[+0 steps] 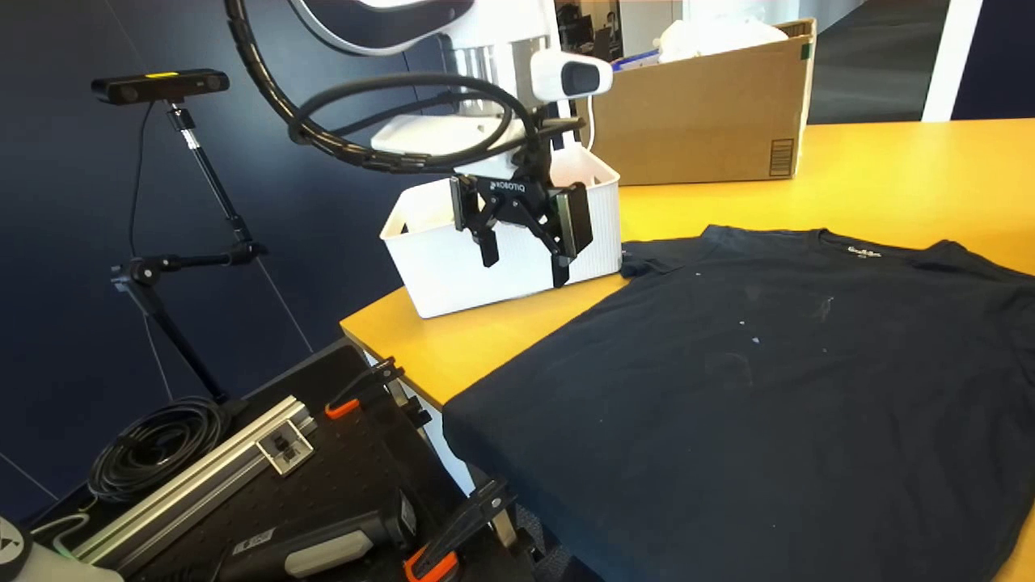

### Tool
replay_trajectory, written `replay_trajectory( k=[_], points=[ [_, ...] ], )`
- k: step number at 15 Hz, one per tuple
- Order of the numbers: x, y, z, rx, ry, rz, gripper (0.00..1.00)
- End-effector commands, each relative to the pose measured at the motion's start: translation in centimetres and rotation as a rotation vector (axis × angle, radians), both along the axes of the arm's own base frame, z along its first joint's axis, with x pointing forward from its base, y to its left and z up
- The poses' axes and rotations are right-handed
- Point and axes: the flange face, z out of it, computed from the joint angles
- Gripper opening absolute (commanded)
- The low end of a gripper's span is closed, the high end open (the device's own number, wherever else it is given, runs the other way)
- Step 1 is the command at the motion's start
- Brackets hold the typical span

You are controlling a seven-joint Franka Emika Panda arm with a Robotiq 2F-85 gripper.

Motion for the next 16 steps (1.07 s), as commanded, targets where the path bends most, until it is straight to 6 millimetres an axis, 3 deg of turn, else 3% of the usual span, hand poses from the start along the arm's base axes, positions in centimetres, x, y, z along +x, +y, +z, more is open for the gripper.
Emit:
replay_trajectory(
  k=[1, 5, 10, 13, 16],
  points=[
    [2.7, 3.0, -2.7, -0.002, 0.018, 0.045, 1.0],
    [5.2, 5.3, -6.0, -0.008, 0.046, 0.073, 1.0],
    [7.6, 4.2, -10.2, -0.022, 0.083, 0.042, 1.0],
    [9.7, 3.9, -11.2, -0.042, 0.064, 0.023, 1.0],
    [12.2, 4.6, -10.8, -0.053, 0.002, -0.001, 1.0]
  ],
)
